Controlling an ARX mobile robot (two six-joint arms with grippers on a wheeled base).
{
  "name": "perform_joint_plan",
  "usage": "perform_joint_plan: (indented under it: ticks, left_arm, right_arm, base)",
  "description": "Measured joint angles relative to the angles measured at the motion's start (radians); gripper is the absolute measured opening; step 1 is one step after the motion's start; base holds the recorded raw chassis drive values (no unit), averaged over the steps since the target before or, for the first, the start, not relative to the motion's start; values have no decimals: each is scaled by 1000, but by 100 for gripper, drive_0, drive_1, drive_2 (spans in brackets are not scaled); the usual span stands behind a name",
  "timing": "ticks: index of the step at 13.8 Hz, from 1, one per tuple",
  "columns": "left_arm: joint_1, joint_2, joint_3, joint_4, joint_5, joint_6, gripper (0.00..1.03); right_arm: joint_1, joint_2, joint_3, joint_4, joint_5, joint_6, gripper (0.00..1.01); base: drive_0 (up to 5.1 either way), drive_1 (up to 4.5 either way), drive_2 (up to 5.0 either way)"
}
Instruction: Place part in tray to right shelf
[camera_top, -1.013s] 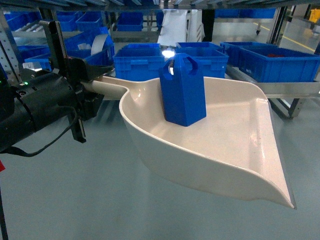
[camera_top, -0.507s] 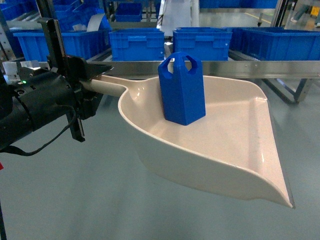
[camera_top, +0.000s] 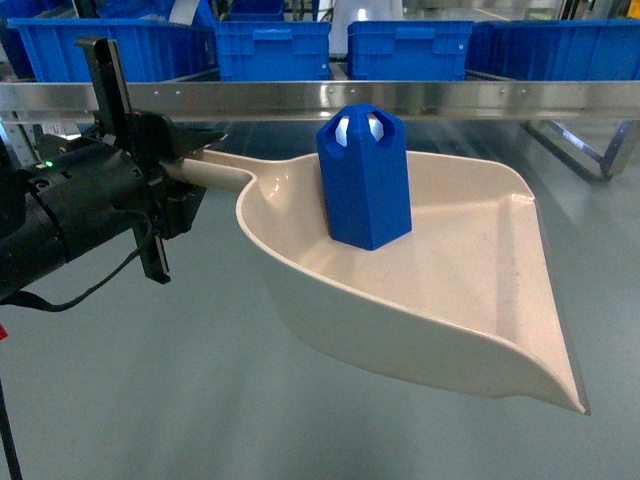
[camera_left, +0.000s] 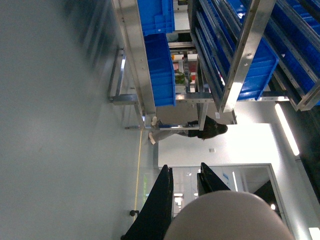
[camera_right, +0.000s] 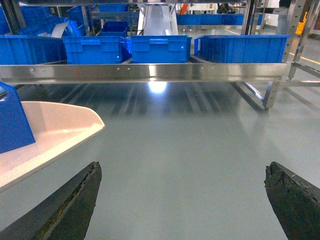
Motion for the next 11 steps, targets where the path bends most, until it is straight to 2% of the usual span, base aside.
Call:
perform_joint_plan:
  ticks: [5, 11]
  left_arm:
    - [0, 0, 0, 1, 1, 0, 12]
    - [0, 0, 0, 2, 3, 0, 12]
  right_arm:
    - [0, 0, 0, 1, 0, 0, 98]
    - [0, 0, 0, 2, 0, 0, 98]
  base:
    - [0, 0, 0]
    - [48, 366, -397]
